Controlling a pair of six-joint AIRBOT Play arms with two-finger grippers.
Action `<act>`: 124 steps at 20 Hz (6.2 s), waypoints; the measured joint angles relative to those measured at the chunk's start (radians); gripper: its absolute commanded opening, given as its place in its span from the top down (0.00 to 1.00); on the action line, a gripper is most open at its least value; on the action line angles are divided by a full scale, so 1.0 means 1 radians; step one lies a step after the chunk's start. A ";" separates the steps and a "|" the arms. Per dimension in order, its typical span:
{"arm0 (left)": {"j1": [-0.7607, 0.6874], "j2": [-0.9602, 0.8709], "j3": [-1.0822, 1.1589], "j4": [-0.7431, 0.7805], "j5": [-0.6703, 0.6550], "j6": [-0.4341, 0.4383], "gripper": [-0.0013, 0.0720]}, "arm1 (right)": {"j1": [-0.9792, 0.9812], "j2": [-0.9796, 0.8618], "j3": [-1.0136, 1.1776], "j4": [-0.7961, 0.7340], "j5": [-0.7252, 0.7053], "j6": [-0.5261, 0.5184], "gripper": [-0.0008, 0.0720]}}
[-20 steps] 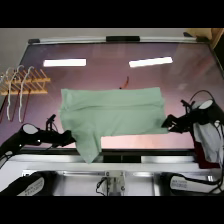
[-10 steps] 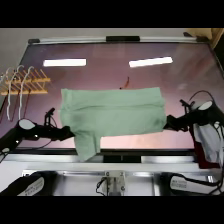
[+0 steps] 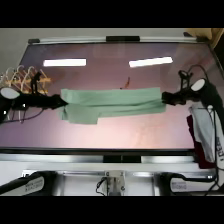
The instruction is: Fold the shirts.
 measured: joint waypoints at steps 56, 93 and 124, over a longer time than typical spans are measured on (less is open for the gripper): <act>-0.574 -0.502 0.506 -0.352 0.240 -0.177 0.94 | 0.212 0.319 0.288 0.247 0.311 0.058 0.89; 0.104 0.121 0.500 0.277 -0.124 -0.335 0.94 | 0.252 -0.238 0.043 0.337 0.158 0.099 0.19; -0.001 0.098 0.500 0.275 -0.218 -0.335 0.94 | -0.715 0.274 0.271 0.082 0.307 0.157 0.89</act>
